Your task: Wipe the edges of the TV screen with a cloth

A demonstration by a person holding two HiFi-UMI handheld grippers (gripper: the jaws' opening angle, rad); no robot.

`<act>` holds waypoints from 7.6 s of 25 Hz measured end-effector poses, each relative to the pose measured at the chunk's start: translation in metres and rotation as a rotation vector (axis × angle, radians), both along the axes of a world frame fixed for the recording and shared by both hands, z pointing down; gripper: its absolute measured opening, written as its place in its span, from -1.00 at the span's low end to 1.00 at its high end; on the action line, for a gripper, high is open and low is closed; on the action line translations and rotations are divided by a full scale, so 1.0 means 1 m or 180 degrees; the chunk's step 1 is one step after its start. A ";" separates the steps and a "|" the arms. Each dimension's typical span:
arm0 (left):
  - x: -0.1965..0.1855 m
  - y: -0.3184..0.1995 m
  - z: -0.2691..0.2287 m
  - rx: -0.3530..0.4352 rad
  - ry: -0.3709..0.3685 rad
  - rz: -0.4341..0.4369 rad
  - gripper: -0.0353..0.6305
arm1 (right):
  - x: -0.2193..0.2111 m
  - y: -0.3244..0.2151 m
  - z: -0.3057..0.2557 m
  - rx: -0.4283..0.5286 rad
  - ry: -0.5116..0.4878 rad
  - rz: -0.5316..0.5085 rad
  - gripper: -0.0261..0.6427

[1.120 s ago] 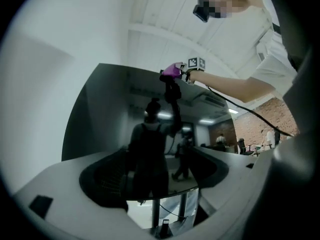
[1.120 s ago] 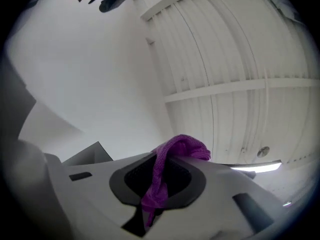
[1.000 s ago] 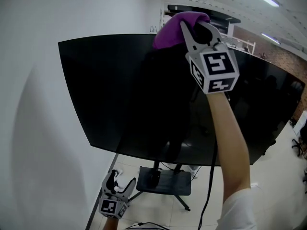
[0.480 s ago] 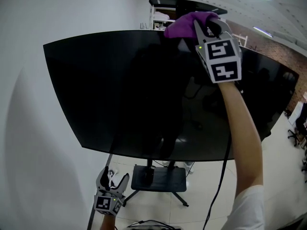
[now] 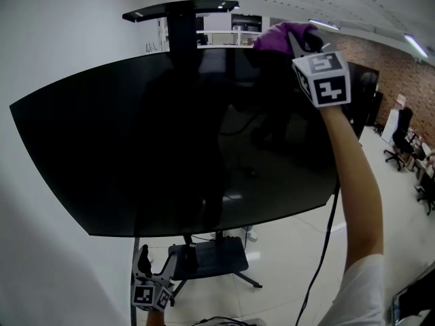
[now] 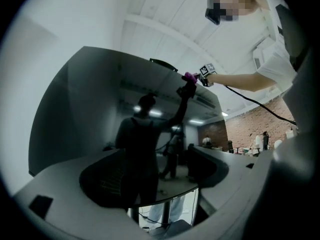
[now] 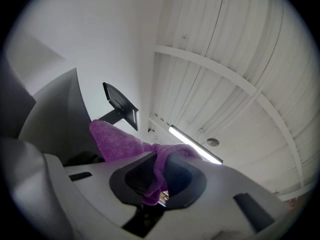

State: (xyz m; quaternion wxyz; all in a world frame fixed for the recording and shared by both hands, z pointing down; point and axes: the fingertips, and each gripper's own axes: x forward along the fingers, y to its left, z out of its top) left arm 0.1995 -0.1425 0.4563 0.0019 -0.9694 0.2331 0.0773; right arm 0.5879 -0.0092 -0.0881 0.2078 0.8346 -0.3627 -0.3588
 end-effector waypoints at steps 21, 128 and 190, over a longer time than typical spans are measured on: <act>0.124 0.054 0.014 -0.0023 -0.0126 0.0383 0.22 | 0.284 0.259 0.015 0.0009 -0.0933 0.1213 -0.74; -0.185 -0.060 0.080 -0.0418 -0.0179 -0.0890 0.22 | -0.200 -0.197 0.836 -0.1410 -0.4914 -0.1286 -0.76; -0.372 -0.092 0.046 -0.0325 0.0019 -0.1909 0.22 | -0.619 -0.546 0.558 -0.1391 -0.4902 -0.3481 -0.76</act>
